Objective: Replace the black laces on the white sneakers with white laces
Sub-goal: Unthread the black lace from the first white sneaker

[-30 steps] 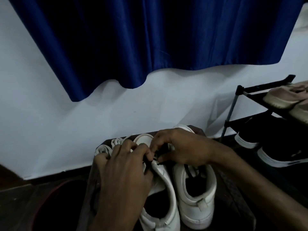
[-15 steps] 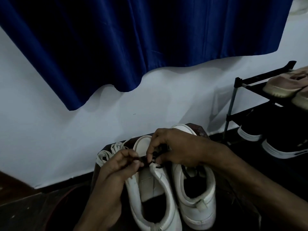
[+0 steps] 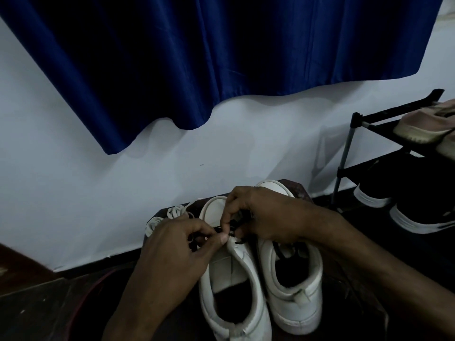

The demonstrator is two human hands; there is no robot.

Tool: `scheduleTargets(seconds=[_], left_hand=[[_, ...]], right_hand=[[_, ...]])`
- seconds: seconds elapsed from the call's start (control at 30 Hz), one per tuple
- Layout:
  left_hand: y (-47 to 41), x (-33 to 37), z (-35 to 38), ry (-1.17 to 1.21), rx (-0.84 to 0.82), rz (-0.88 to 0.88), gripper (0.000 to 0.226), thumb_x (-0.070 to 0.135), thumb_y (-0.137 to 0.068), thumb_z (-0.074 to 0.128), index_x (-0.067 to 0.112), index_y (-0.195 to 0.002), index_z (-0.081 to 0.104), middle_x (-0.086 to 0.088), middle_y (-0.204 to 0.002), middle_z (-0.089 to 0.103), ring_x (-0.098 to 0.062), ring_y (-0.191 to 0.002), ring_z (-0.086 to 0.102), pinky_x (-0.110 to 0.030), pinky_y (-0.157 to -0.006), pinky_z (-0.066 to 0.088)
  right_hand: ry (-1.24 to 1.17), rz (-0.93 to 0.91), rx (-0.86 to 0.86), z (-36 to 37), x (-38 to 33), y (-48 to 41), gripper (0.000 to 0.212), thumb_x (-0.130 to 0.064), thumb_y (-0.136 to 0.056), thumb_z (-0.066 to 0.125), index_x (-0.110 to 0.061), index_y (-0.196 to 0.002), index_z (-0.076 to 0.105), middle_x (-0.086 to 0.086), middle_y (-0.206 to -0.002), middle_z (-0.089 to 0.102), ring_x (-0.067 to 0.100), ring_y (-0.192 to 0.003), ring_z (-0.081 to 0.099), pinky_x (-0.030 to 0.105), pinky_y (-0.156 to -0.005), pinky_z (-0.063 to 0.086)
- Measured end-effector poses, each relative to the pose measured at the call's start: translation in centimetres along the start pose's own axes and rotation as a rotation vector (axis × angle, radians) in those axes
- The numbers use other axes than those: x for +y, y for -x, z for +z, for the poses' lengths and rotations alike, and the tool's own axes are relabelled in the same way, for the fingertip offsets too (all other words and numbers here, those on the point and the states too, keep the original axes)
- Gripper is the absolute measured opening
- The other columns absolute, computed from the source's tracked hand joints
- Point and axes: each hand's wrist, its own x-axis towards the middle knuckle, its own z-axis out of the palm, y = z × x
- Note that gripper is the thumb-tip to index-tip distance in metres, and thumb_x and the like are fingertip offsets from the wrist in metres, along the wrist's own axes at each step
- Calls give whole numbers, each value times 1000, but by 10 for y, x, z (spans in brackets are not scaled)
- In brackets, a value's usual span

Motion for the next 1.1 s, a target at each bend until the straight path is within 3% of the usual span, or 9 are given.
scheduleTargets(seconds=[0.07,0.17,0.23,0.37,0.5,0.63,0.8,0.97,1.1], left_hand=[[-1,4,5,115,35,-46,17,35,-82,72,31,-66,73,18,-69,66,-2,-64,59,-15,-61,39],[-7,5,1,830,114,-374,31,22,-94,59,16,-66,71,1,-67,64,-11,-54,55,-31,-60,55],[-10,-3,-4,1046,207,-488,41,21,-97,52,12,-61,69,-4,-63,62,-12,-47,49,-39,-62,60],[-4,-14,-1,364,240,-159,30,50,-94,56,27,-79,68,7,-79,70,-6,-69,62,-26,-68,48],[-4,-7,-5,83,30,141,20,57,-84,61,41,-91,70,20,-102,64,0,-97,61,-14,-77,44],[-2,-3,-6,13,-96,113,23,66,-74,58,51,-88,68,25,-96,63,1,-86,62,-26,-71,47],[0,4,-7,-273,21,97,23,60,-78,61,38,-73,66,21,-86,56,4,-83,52,-13,-60,30],[3,5,-3,-334,-66,153,30,63,-86,49,41,-85,69,25,-96,48,4,-94,43,-14,-71,31],[0,1,-4,18,85,82,15,46,-83,66,35,-73,69,20,-99,58,1,-92,57,-10,-71,38]], right_hand=[[10,-1,9,1,2,-1,31,-5,-78,76,-32,-94,73,-3,-113,54,6,-97,53,8,-78,38],[11,6,11,3,3,0,31,-11,-79,77,-39,-88,69,-5,-115,52,11,-101,51,18,-84,37],[-9,3,18,4,4,0,31,-12,-79,77,-41,-87,69,-7,-114,51,10,-101,50,19,-86,36],[-20,-1,11,3,4,-1,28,-10,-81,75,-35,-91,71,-5,-114,53,9,-101,51,18,-87,37],[1,-1,15,3,6,-1,29,-9,-81,74,-33,-97,72,-4,-115,54,11,-102,53,19,-90,40],[15,3,11,4,6,-2,30,-9,-83,73,-34,-100,72,-4,-116,54,13,-106,53,21,-93,40],[3,-12,0,0,3,0,28,-7,-83,72,-32,-95,73,-3,-114,54,9,-102,54,17,-89,41],[-2,-12,2,0,1,1,27,-5,-83,71,-30,-94,73,-1,-114,55,11,-103,54,20,-91,41],[1,2,11,1,2,0,35,-1,-81,69,-34,-92,72,-4,-114,54,12,-103,54,26,-92,45]])
